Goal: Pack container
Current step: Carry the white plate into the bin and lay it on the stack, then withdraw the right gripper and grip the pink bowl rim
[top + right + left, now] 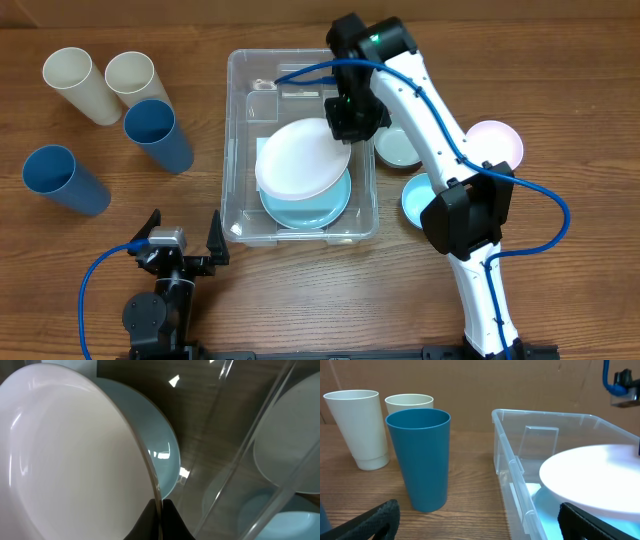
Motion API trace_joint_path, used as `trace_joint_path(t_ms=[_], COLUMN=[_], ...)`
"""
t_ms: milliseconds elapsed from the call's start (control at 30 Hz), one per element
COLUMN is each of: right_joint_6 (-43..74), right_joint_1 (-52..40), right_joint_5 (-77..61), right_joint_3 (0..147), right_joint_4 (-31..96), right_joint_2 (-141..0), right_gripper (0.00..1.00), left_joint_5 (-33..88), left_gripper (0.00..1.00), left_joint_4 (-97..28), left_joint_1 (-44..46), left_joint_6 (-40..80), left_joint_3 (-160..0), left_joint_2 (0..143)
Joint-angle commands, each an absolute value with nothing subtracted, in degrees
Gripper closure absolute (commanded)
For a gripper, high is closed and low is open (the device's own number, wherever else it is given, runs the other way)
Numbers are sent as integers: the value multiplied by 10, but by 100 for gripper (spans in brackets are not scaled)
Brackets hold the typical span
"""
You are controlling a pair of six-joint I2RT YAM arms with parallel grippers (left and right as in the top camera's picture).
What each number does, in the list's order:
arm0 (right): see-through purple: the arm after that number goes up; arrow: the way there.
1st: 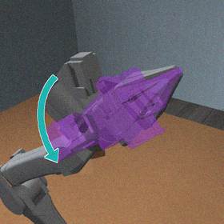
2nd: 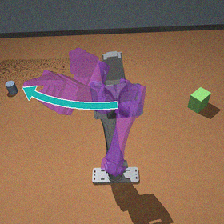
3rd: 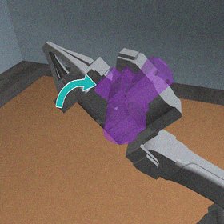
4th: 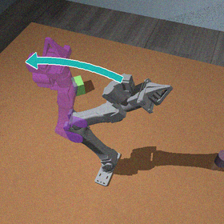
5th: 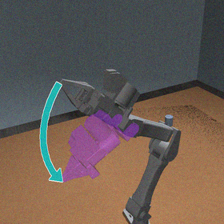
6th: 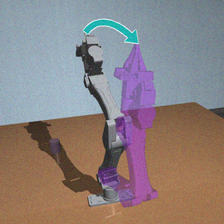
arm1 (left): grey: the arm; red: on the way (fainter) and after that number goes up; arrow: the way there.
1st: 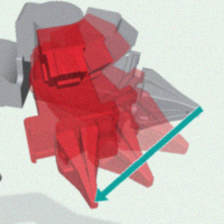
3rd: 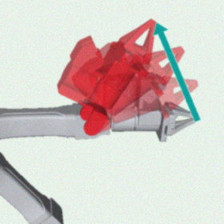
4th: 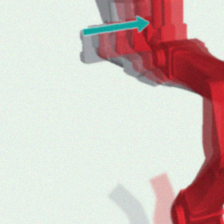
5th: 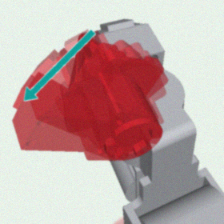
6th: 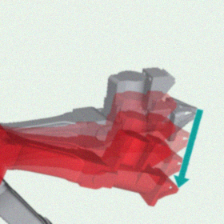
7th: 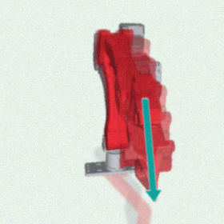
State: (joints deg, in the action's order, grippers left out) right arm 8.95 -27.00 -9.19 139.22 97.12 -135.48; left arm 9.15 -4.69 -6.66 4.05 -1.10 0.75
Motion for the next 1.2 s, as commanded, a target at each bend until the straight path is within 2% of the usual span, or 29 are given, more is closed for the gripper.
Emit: trace_joint_path(t_ms=[0,367,633,733,800,900,1033,1167], right_joint_6=[90,90,92,91,91,89,82,72], right_joint_1=[-277,-286,-296,-296,-296,-296,-296,-294], right_joint_5=[-64,-56,-57,-61,-61,-63,-62,-52], right_joint_3=[1368,1350,1350,1350,1350,1350,1351,1403], right_joint_4=[971,950,942,942,943,947,944,959], right_joint_2=[-1332,-1332,-1332,-1332,-1332,-1332,-1332,-1327], right_gripper=[96,96,92,82,72,65,62,52], left_joint_5=[88,88,88,88,88,88,88,88], left_gripper=[0,0,0,0,0,0,0,0], left_joint_4=[-46,-46,-46,-46,-46,-46,-46,-46], left_joint_1=[-72,-72,-72,-72,-72,-72,-72,-72], left_joint_6=[34,34,34,34,34,34,34,34], left_joint_3=[-8,-8,-8,-8,-8,-8,-8,-8], left_joint_2=[3,3,3,3,3,3,3,3])
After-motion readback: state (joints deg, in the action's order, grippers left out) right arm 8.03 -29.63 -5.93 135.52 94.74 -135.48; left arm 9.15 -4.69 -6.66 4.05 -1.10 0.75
